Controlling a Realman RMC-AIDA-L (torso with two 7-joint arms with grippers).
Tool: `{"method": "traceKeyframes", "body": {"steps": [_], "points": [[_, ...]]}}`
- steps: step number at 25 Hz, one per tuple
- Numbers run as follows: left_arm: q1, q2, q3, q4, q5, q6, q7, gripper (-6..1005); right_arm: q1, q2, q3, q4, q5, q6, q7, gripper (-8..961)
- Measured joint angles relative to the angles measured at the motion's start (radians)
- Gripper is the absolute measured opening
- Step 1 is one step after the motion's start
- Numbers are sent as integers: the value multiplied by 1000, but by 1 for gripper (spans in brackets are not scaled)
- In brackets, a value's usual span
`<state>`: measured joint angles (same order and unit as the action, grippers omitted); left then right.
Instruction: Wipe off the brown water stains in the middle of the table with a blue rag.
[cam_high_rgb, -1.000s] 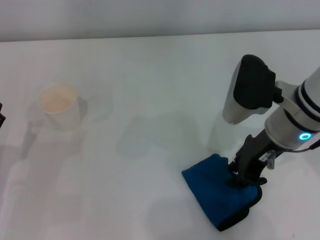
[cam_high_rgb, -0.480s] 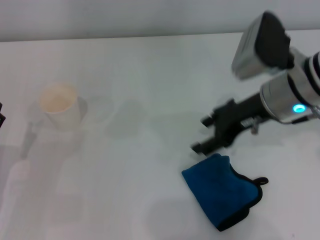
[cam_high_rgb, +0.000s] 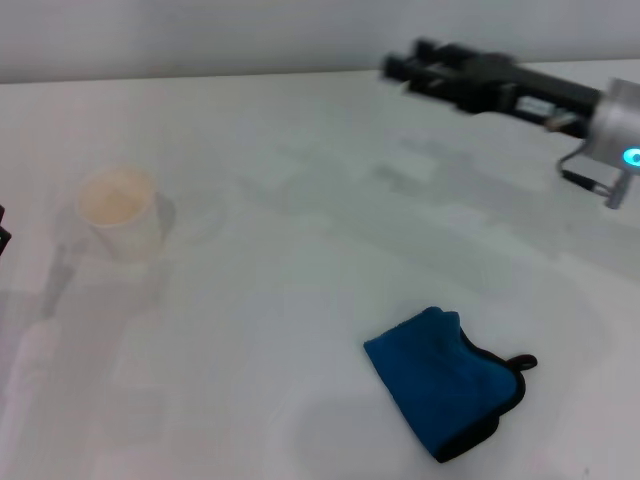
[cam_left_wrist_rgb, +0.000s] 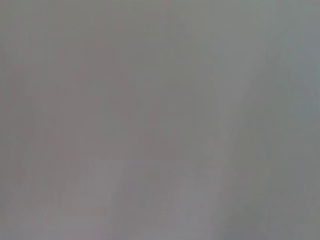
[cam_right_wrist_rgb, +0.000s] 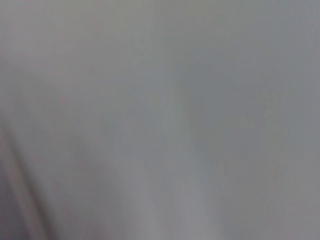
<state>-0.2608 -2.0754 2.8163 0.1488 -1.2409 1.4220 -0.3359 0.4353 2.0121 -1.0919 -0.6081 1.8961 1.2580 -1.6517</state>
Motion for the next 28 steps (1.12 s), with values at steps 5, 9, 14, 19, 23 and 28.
{"method": "traceKeyframes", "body": {"steps": [5,9,14,19,23,28], "points": [[0,0,0,0,0,0,0,892,-38,2,96,194,209,2,-447,808],[0,0,0,0,0,-1,0,892,-49,5,113,382,412,-2,-850,806],[6,-2,0,0,0,1,0,892,-44,6,206,530,524,-65,-1033,804],[11,-3,0,0,-17,1,0,892,-52,6,225,541,527,-105,-1037,805],[12,-3,0,5,-21,0,0,892,-48,6,225,542,528,-122,-1037,802],[12,-5,0,10,-21,-1,0,892,-43,8,226,543,527,-136,-1038,800]]}}
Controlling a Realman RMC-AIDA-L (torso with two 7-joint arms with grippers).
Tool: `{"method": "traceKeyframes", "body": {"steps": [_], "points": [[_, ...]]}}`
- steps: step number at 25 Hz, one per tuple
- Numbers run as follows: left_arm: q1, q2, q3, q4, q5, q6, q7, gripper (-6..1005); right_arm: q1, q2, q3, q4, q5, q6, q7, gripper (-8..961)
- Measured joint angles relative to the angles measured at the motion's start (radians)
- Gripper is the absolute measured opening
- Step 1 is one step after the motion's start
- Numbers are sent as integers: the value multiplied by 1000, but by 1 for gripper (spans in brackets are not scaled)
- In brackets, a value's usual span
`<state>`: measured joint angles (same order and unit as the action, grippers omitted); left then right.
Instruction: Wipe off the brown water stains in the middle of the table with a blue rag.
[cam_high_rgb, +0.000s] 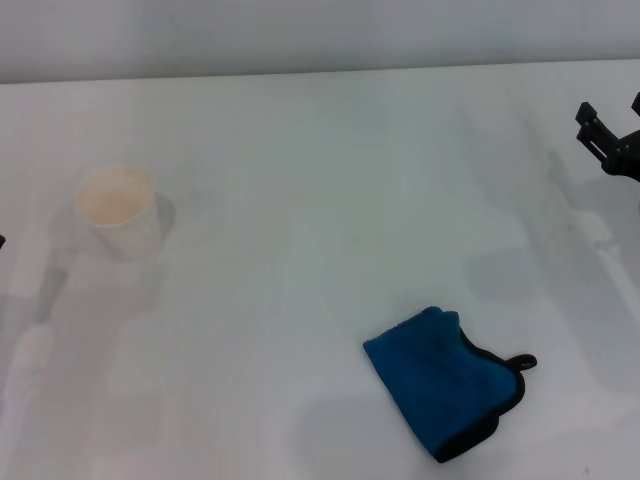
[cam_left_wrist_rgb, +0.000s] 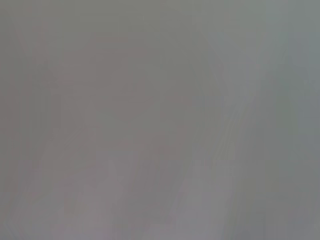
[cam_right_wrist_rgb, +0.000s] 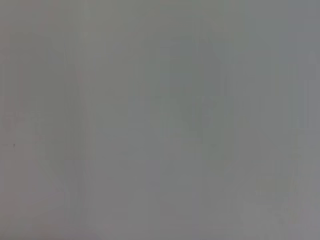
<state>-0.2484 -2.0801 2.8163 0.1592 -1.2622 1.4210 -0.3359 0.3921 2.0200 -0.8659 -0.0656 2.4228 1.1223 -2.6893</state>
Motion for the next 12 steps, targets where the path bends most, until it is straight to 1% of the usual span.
{"method": "traceKeyframes", "body": {"steps": [12], "points": [[-11,0,0,0,0,-1,0,892,-8,-1,1,1,1,1,3,800]]}}
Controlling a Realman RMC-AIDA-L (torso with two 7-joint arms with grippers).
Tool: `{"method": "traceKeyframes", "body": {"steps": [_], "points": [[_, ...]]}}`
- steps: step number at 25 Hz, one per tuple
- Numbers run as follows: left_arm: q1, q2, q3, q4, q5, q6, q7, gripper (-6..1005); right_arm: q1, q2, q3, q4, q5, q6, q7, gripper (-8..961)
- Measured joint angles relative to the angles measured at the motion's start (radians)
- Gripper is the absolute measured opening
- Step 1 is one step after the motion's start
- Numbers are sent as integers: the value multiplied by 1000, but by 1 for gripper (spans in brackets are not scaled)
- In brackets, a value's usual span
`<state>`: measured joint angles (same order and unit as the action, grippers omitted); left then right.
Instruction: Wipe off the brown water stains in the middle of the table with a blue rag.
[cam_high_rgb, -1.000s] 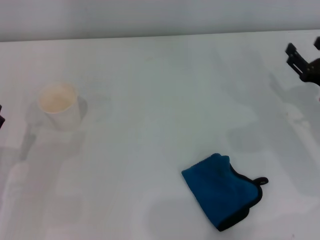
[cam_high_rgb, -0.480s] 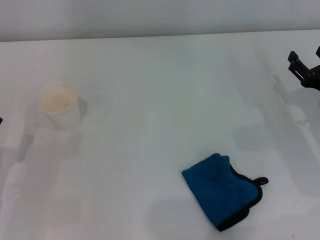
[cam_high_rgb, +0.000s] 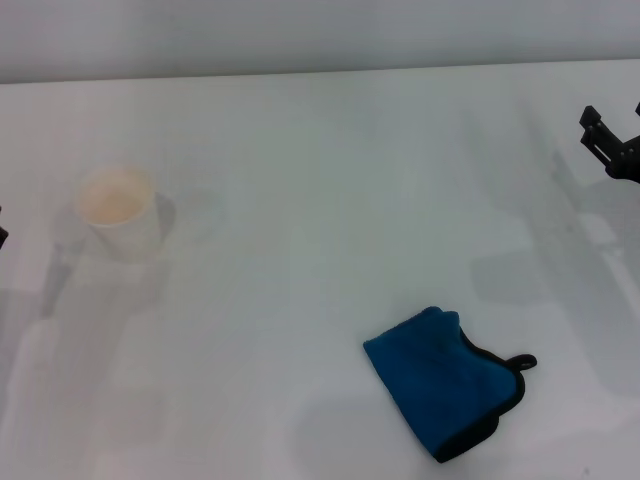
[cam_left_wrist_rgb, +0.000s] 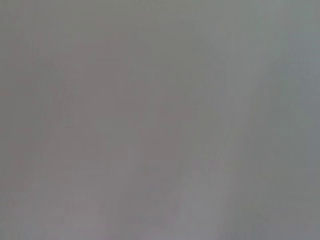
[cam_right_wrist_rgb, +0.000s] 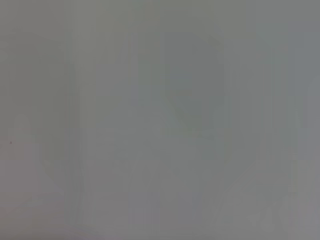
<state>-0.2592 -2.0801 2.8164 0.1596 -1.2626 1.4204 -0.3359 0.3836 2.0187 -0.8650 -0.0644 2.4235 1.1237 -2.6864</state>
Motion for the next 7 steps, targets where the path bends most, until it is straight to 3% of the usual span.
{"method": "traceKeyframes", "body": {"steps": [7], "points": [[-2,0,1,0,2,0,0,892,-1,0,0,0,0,-3,-3,800]]}}
